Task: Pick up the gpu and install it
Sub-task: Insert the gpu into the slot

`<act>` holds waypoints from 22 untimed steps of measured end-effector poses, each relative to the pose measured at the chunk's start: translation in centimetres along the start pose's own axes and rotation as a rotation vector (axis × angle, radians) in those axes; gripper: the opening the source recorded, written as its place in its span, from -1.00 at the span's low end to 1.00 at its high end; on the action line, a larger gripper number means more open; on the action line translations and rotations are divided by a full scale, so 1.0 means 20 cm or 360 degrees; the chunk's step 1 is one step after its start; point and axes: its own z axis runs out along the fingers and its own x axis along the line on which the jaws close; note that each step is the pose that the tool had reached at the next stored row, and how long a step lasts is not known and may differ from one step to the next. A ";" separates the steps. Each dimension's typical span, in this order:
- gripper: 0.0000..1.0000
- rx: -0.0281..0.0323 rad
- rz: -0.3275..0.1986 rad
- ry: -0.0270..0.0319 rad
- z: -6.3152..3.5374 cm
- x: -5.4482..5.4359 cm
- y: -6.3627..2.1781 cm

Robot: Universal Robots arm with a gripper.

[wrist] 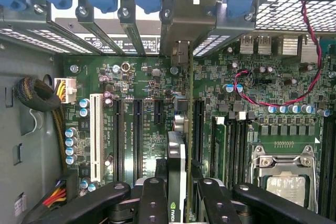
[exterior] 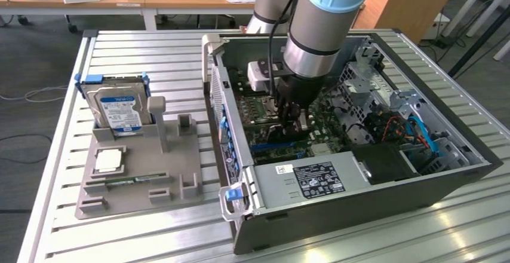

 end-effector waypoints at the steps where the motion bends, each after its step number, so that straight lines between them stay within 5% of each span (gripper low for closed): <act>1: -0.46 0.00000 0.0000 0.00000 0.002 0.00 0.000; 22: -0.46 0.00002 0.0000 -0.00002 0.012 0.00 0.000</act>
